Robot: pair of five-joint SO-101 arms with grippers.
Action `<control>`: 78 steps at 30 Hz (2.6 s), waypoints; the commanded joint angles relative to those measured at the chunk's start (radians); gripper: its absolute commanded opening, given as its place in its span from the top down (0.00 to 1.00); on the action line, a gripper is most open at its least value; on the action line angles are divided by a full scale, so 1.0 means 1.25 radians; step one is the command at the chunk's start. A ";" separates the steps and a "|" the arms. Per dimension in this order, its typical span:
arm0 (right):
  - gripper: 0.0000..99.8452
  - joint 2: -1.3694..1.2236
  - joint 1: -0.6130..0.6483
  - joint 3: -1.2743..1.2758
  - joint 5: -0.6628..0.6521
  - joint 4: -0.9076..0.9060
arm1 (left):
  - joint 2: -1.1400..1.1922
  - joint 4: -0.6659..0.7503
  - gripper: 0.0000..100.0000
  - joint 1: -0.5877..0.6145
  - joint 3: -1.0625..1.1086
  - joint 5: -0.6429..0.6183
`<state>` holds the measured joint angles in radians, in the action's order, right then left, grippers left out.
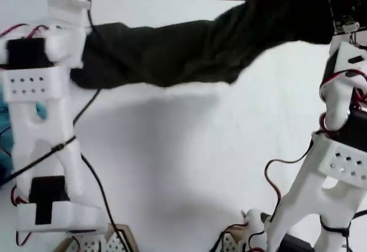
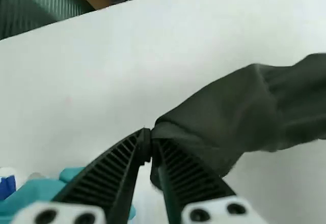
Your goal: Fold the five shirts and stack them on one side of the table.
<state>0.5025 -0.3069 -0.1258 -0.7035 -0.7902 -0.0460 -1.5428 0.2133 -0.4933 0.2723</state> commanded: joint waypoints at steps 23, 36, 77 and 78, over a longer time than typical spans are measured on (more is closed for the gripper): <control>0.98 0.060 -0.002 0.258 -0.153 -0.222 | 0.074 -0.167 0.76 -0.001 0.080 0.180; 0.98 0.352 0.066 0.419 -0.115 -0.285 | 0.212 -0.104 0.76 -0.187 0.222 0.107; 0.98 0.361 -0.017 0.592 0.002 0.036 | 0.189 -0.048 0.70 -0.306 0.450 0.214; 0.98 0.361 -0.017 0.592 0.002 0.036 | 0.177 -0.007 0.70 -0.315 0.488 0.210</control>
<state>0.9352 -0.3284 0.6229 -0.7066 -0.7702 0.2608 -1.6548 -0.1412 0.0284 0.5455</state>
